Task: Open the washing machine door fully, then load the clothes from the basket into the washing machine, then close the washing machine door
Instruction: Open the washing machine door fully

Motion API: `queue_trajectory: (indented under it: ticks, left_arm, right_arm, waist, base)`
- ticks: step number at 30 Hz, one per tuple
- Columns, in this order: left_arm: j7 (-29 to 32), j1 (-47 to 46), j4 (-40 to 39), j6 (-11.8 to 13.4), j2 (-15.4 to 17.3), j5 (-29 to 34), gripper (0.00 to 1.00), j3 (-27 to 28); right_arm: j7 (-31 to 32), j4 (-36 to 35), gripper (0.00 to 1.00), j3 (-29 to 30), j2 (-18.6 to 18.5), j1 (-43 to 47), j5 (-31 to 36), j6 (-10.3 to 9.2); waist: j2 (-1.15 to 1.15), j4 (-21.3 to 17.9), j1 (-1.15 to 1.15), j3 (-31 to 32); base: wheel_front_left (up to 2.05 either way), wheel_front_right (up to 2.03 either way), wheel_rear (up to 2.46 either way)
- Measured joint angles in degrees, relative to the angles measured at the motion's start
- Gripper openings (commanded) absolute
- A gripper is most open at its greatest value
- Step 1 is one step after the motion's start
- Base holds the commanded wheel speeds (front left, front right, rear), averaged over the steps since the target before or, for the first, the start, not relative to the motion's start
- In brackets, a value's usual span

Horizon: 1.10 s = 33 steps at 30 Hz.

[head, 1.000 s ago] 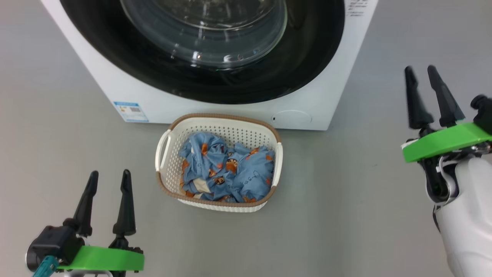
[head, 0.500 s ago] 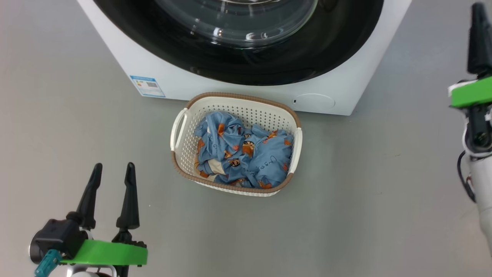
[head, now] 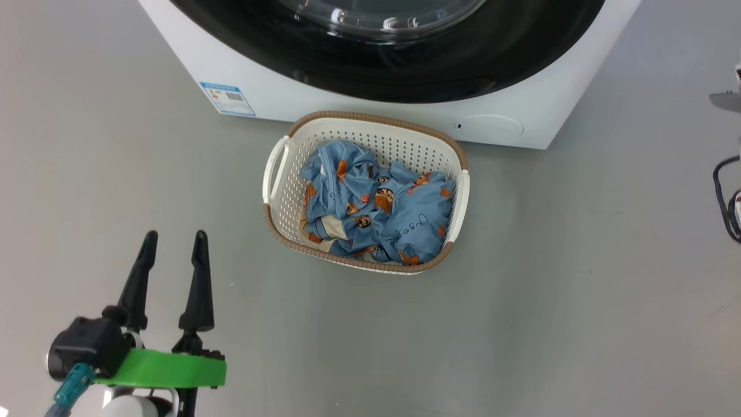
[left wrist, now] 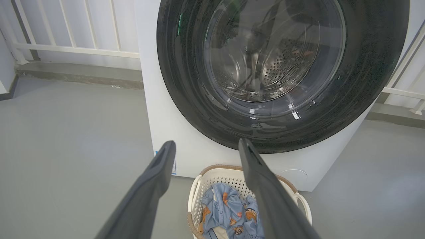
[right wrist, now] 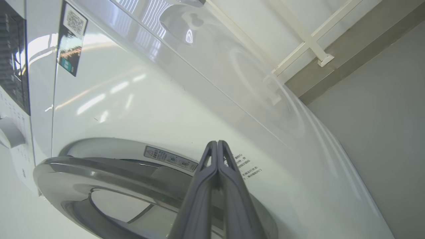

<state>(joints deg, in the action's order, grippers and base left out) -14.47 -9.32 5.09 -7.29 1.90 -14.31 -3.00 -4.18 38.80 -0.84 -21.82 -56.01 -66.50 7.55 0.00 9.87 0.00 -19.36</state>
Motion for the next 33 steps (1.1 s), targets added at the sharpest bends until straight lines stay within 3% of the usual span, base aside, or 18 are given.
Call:
queue_trajectory:
  ticks: [17, 33]
  left_arm:
    - [0.00, -3.03, 0.12, 0.54, -0.12, -1.11, 1.00, -1.19]
    - [0.00, -3.83, 0.78, 1.09, -0.14, -2.46, 1.00, -2.49]
  right_arm:
    - [10.77, 3.93, 0.00, -2.46, -1.88, -8.57, -12.33, 0.00]
    - [19.89, 9.62, 0.00, -4.33, -1.86, -15.22, -16.89, 0.00]
  waist:
    - [0.00, 1.82, 0.00, -4.02]
    - [0.00, 3.27, 0.00, -5.81]
  base:
    - [0.00, 0.00, 0.00]
    - [0.00, 0.00, 0.00]
